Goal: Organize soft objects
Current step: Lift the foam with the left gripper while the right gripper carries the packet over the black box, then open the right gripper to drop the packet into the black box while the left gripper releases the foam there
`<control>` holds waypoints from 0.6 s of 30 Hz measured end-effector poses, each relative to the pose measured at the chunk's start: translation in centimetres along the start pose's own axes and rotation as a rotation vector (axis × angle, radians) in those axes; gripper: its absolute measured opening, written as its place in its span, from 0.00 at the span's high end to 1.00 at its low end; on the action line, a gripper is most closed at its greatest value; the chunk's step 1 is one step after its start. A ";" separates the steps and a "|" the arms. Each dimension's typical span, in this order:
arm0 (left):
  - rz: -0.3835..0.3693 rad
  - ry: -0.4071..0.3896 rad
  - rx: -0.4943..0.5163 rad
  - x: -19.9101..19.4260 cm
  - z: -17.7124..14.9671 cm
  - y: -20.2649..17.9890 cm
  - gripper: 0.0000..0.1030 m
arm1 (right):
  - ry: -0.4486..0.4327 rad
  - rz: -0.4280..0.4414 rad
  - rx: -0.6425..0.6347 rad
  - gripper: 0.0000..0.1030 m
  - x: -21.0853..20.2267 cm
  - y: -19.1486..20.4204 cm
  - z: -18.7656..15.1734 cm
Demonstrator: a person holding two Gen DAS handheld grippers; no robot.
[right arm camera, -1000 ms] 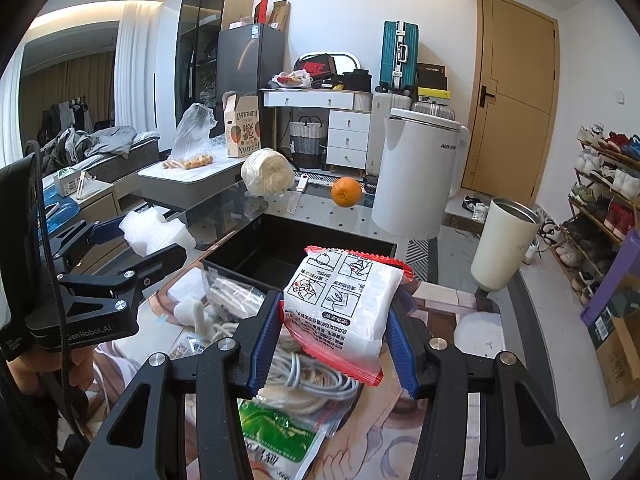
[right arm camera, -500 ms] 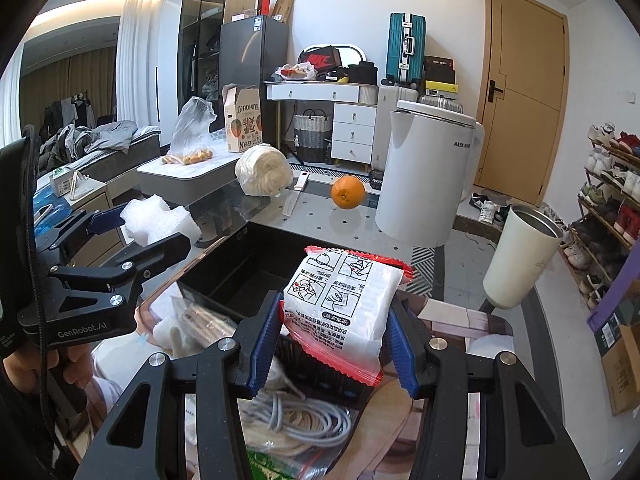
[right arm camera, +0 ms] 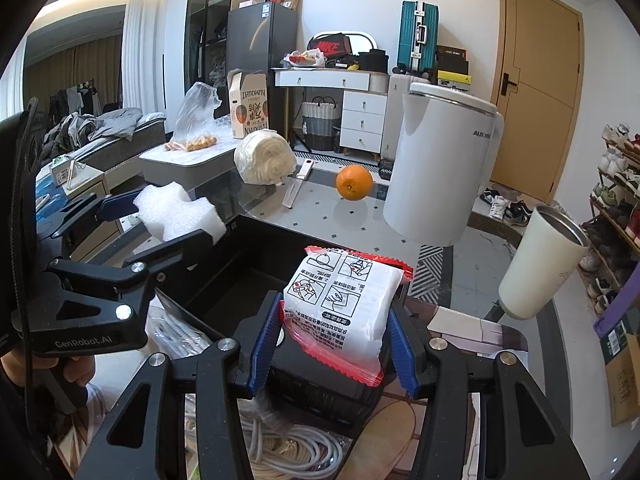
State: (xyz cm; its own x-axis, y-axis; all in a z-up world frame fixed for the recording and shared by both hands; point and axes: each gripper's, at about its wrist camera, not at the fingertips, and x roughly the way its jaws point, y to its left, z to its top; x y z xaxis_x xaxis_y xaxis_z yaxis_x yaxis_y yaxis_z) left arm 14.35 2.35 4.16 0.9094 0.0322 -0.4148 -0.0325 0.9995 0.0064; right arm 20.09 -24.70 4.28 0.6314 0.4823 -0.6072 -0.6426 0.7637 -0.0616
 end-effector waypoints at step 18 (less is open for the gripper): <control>-0.036 0.038 0.015 2.6 0.0 -0.7 0.12 | 0.041 0.013 -0.047 0.49 3.0 -0.2 0.2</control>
State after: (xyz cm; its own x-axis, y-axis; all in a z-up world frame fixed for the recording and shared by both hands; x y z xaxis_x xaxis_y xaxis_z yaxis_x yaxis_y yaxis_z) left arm 16.77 1.78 3.04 0.8932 -0.0039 -0.4496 0.0065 1.0000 0.0042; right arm 22.16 -23.35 2.63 0.6051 0.4735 -0.6400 -0.6710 0.7360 -0.0900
